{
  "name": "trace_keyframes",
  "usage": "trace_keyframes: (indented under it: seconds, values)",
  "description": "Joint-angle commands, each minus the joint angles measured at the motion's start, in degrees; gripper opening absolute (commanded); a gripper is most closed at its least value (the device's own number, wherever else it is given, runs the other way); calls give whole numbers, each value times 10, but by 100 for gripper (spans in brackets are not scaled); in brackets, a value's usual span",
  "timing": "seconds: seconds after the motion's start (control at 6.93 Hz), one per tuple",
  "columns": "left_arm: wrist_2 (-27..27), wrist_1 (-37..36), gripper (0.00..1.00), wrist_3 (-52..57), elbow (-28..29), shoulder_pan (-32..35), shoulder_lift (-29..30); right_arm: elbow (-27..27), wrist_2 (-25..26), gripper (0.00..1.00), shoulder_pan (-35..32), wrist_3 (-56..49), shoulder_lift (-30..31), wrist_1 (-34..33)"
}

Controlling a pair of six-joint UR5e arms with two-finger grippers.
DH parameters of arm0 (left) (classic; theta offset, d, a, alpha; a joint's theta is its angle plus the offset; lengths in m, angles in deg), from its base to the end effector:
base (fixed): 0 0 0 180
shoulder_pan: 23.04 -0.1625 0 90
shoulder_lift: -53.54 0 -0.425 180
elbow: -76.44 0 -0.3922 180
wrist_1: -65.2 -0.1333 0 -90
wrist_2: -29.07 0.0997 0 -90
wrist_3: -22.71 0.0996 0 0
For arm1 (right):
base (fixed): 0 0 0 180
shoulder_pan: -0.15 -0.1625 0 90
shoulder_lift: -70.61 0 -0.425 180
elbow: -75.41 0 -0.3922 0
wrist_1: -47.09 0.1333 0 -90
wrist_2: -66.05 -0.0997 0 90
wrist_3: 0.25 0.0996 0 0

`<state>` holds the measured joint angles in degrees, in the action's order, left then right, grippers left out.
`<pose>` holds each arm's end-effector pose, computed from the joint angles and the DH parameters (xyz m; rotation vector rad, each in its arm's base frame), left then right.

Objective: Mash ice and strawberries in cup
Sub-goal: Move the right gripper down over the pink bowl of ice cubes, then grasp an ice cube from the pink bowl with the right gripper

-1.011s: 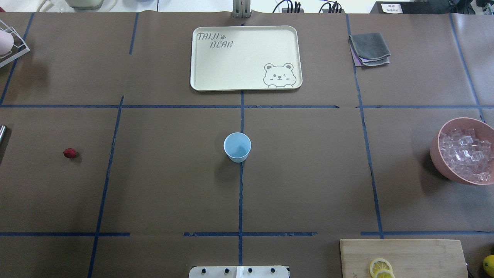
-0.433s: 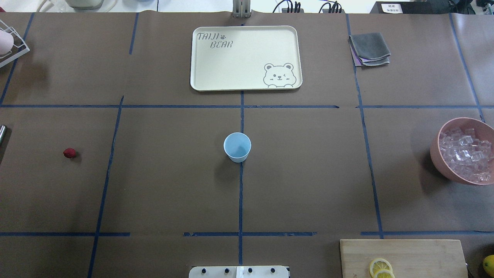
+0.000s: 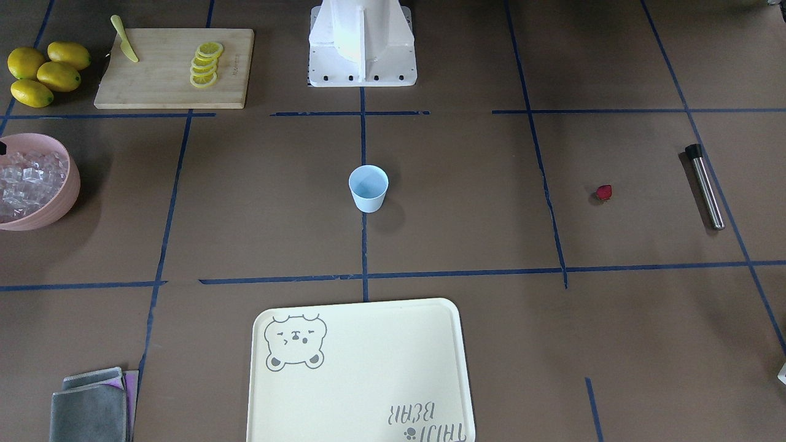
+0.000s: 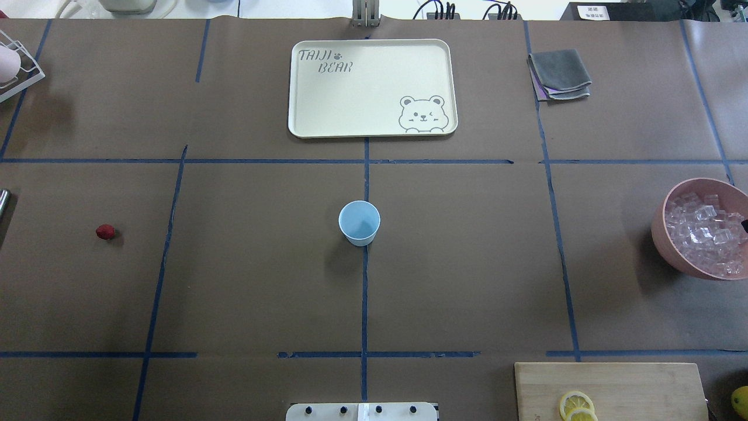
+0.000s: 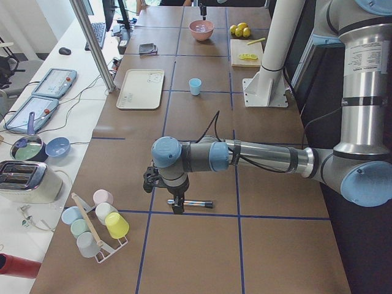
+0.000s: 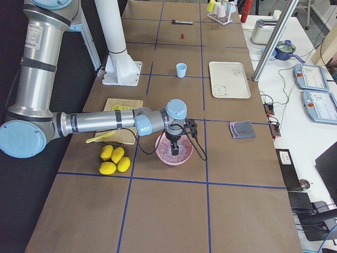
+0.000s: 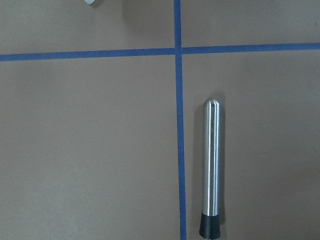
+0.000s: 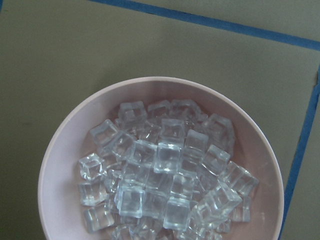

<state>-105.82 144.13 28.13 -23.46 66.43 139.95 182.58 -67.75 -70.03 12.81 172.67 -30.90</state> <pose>-0.0588 -0.4573 0.6222 -0.0453 0.7858 0.0659 -0.0813 -0.4153 0.5825 0.0578 -0.8094 -0.2256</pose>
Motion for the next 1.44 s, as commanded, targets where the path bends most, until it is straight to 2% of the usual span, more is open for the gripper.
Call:
trace_keyframes:
  seconds: [0.0, 0.29, 1.01, 1.16, 1.3]
  values:
    - [0, 0, 100, -1, 0, 0, 1, -25, 17, 98, 14, 43, -33, -1]
    - [0, 0, 100, -1, 0, 1, 1, -42, 16, 98, 36, 146, -63, 1]
    - [-1, 1, 100, 1, -7, 3, 1, -67, 20, 94, 46, 147, -74, 1]
    - [-2, 1, 100, 2, -7, 3, 1, -72, 20, 91, 46, 147, -74, 1]
    - [-2, 1, 100, 2, -7, 3, 1, -77, 20, 85, 47, 148, -75, 1]
